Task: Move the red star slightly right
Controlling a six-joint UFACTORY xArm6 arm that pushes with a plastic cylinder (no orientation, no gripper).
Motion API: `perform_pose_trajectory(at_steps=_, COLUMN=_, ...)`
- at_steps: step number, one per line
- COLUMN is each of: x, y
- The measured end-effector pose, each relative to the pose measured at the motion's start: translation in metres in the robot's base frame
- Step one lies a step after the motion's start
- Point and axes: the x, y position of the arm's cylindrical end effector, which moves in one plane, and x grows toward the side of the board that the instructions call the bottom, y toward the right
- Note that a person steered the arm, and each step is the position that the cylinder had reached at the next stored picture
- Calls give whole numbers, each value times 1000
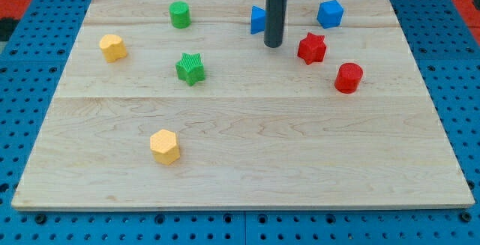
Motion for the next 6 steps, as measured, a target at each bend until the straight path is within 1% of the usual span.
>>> perform_pose_trajectory(at_steps=2, x=10, y=21)
perform_pose_trajectory(at_steps=4, x=28, y=29)
perform_pose_trajectory(at_steps=6, x=29, y=75)
